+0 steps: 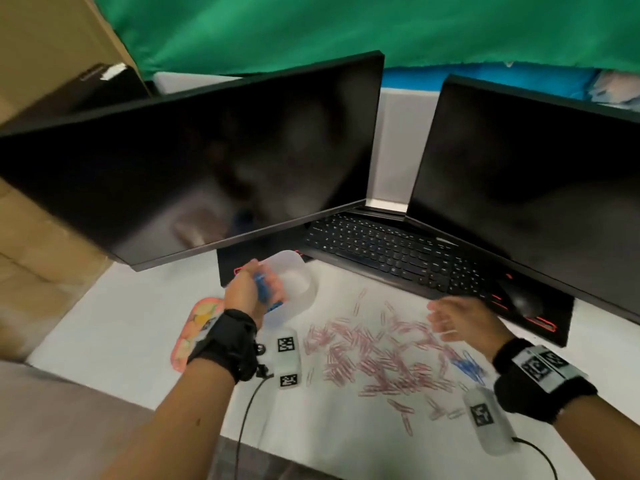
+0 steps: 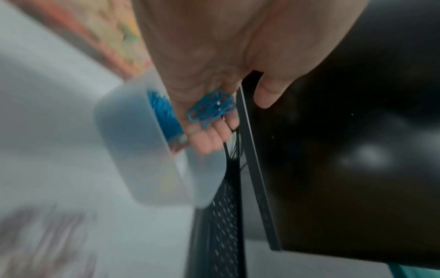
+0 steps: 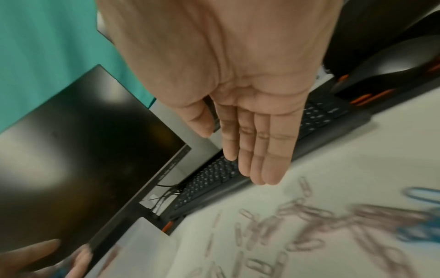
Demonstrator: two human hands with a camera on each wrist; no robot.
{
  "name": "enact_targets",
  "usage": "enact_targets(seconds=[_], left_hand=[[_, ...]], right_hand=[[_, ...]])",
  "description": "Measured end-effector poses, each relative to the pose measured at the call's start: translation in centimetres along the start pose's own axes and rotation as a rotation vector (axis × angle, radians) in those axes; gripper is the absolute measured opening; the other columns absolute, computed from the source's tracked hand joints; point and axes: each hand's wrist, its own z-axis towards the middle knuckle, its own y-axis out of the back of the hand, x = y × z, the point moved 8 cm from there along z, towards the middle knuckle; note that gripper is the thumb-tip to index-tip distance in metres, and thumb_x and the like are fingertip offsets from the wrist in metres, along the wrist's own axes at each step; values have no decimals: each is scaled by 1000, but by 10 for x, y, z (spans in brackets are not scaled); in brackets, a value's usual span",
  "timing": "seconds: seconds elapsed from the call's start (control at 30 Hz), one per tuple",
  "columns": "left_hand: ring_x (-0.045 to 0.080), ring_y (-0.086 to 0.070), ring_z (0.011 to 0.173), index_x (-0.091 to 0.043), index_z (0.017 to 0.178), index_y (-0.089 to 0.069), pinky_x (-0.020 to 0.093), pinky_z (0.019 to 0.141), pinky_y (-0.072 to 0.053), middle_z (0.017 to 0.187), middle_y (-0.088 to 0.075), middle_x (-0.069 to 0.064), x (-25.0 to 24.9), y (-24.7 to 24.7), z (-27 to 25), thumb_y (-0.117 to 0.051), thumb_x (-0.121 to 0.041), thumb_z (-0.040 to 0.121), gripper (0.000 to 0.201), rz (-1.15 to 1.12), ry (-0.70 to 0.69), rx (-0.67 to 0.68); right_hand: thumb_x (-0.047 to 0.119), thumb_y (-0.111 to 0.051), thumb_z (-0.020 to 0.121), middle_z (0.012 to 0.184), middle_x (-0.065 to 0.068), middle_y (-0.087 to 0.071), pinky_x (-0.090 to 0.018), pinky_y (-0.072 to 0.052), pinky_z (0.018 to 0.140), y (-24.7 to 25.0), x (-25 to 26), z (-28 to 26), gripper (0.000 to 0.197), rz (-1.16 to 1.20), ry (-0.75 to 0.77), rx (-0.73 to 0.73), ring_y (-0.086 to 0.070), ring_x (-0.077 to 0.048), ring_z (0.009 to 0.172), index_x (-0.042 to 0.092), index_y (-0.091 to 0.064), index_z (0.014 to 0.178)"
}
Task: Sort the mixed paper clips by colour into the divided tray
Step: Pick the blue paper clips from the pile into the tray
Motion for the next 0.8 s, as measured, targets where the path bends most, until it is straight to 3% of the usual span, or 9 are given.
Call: enact_targets(seconds=[0.1,0.2,0.3,0.37,0.4,0.47,0.53,0.63,0.8], left_hand=[[24,-56,89,-16,112,-55,37,83,-52,88,-55,7,-17,33,16,-50,-28,96,21,316,-73,-209],[33,-53,110,-13,124,-55,41,98,-45,114,-57,13,-23,36,29,-53,-33,93,37,527,-130,-217],[35,-53,114,-13,123,-55,48,106,-40,126,-55,14,-30,28,35,-62,-45,81,53,803,-284,-211],[34,-55,108,-19,126,-52,48,103,-43,126,-51,11,-29,4,22,-64,-36,84,47,991,-439,-185],[29,-57,102,-20,122,-55,45,98,-47,122,-52,7,-23,-15,11,-64,-28,86,38,1045,-516,-120],[19,-60,90,-18,107,-65,31,86,-50,108,-59,0,-2,-59,-10,-64,-16,87,20,1133,-637,74],[9,-59,76,-20,92,-68,20,74,-47,95,-64,-5,32,-100,-29,-63,-8,87,14,1253,-687,272],[7,-59,73,-25,87,-69,23,76,-50,91,-68,-8,100,-150,-43,-60,-11,86,17,1458,-719,542],[19,-62,94,-23,103,-67,34,85,-53,105,-64,-1,209,-201,-79,-49,-16,88,25,1805,-770,928]], right_hand=[[18,-54,93,90,-18,-65,-37,-51,74,14,-34,-1,18,52,-86,-44,-61,-26,76,5,-67,92],[14,-53,94,86,-17,-64,-33,-49,69,25,-55,-2,18,62,-139,-93,-59,-27,72,3,-66,92],[12,-54,92,86,-16,-66,-33,-49,66,38,-65,-8,14,7,-140,-125,-60,-26,69,8,-67,87],[5,-54,90,85,-13,-66,-30,-47,62,52,-70,-14,22,-50,-100,-169,-60,-23,66,17,-67,78],[3,-53,88,86,-9,-66,-30,-48,62,60,-72,-17,28,-113,-71,-208,-61,-22,68,23,-66,75],[4,-51,87,89,1,-66,-32,-53,76,72,-73,-26,32,-307,-33,-291,-64,-20,80,29,-66,76],[5,-49,88,94,5,-63,-29,-50,86,73,-78,-33,27,-443,-35,-318,-60,-17,89,22,-70,87],[8,-52,89,104,-1,-66,-22,-46,78,68,-86,-35,20,-479,-50,-325,-58,-15,89,16,-68,97],[18,-60,88,104,-1,-63,-20,-46,74,53,-89,-24,17,-554,-53,-253,-57,-15,87,16,-64,105]])
